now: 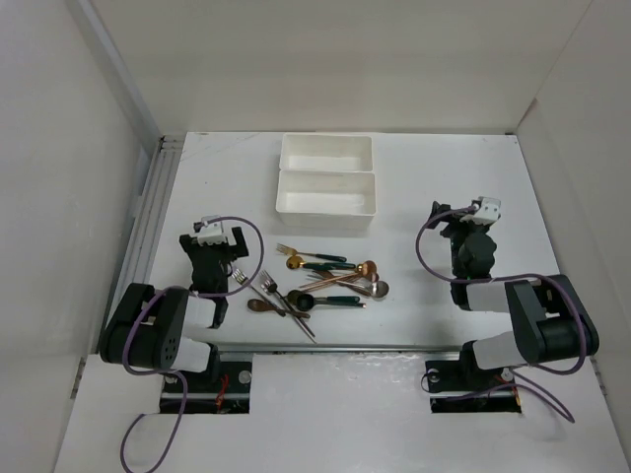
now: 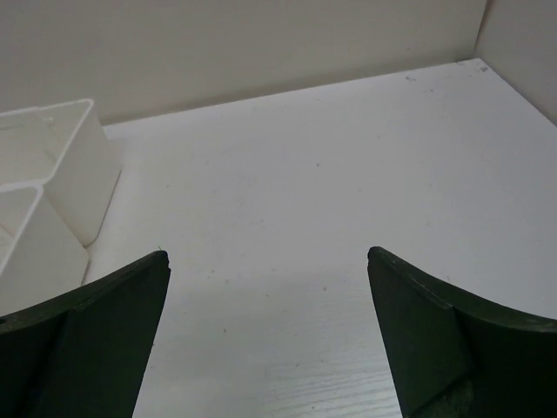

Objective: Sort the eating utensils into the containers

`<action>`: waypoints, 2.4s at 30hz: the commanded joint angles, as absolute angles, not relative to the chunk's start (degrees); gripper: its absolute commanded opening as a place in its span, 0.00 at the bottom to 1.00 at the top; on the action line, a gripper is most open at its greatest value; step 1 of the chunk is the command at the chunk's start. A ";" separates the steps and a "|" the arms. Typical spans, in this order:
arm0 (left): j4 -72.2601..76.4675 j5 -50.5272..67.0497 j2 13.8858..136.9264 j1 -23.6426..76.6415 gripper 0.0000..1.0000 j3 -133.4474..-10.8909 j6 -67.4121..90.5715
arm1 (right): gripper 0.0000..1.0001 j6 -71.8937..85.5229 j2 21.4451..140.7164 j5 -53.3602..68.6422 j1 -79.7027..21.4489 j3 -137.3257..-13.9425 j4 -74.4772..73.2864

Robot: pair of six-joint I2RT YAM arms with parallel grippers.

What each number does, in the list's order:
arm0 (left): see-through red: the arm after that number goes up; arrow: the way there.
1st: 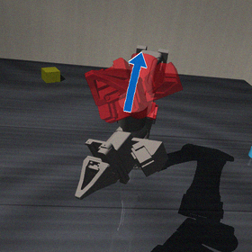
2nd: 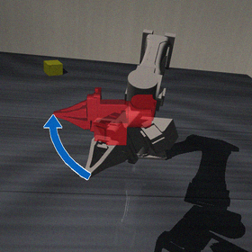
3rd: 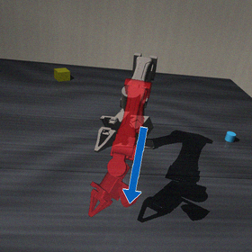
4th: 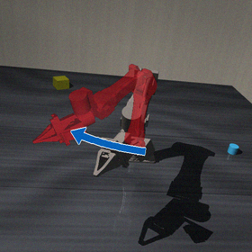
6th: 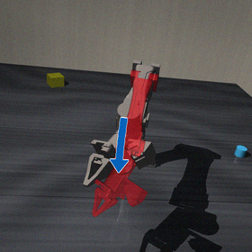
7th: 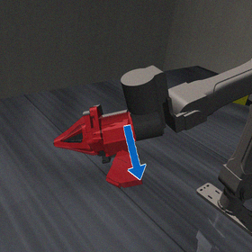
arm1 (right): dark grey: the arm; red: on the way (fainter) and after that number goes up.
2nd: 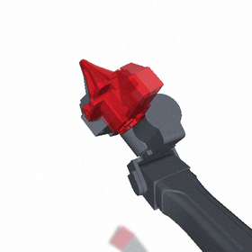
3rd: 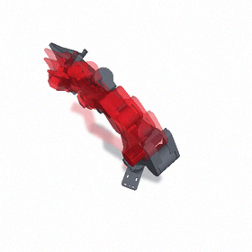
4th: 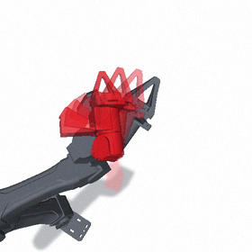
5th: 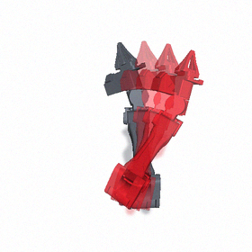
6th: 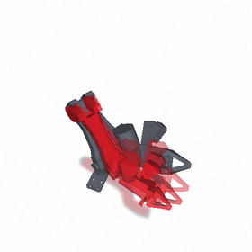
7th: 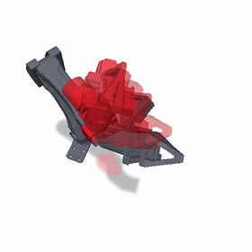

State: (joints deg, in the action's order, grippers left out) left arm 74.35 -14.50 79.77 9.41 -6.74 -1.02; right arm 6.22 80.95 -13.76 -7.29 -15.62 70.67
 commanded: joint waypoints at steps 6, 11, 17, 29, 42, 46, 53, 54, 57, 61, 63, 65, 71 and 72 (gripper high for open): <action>90.76 -19.69 78.57 10.20 1.00 -6.69 0.00 | 1.00 0.29 70.76 -18.90 -11.77 -42.76 30.45; 78.72 -18.75 55.77 19.94 1.00 -6.66 -26.03 | 1.00 -29.91 70.04 -30.20 -28.16 -68.14 16.80; 25.16 -22.18 41.40 20.13 1.00 -34.59 -29.75 | 1.00 -38.55 85.05 -51.74 -39.54 -91.80 11.47; -19.94 -27.61 38.24 7.65 1.00 -52.29 12.12 | 0.45 12.56 103.10 -0.44 -55.71 -97.04 -33.32; -24.70 -21.53 35.86 1.15 0.95 -48.17 17.93 | 0.40 21.18 116.10 -3.86 -64.33 -93.34 -30.59; -24.17 -22.06 35.33 1.14 0.95 -48.16 17.93 | 0.36 22.50 118.56 -3.87 -64.86 -93.34 -29.98; -24.17 -22.06 35.33 1.14 0.95 -47.64 17.93 | 0.29 22.50 121.73 -5.62 -64.86 -95.27 -30.50; -24.17 -22.06 35.33 1.14 0.95 -47.64 17.93 | 0.29 22.50 122.34 -5.02 -64.86 -95.27 -30.50; -24.17 -22.06 35.33 1.14 0.95 -47.64 17.93 | 0.27 23.02 122.96 -5.62 -64.86 -95.27 -31.11; -24.17 -22.06 35.33 1.14 0.95 -47.64 17.93 | 0.24 23.55 122.96 -7.64 -64.86 -94.66 -31.11; -24.17 -22.06 35.33 1.14 0.95 -47.64 17.93 | 0.24 23.03 123.48 -8.26 -64.86 -94.66 -31.11; -24.17 -22.06 35.33 1.14 0.95 -47.64 17.93 | 0.24 22.51 124.62 -9.14 -64.86 -95.44 -31.64; -24.17 -22.06 35.33 1.14 0.95 -47.64 17.93 | 0.16 19.96 127.09 -8.96 -64.86 -98.44 -32.78; -24.17 -22.06 35.33 1.14 0.95 -47.64 17.93 | 0.03 19.95 126.31 -8.96 -64.86 -98.44 -32.78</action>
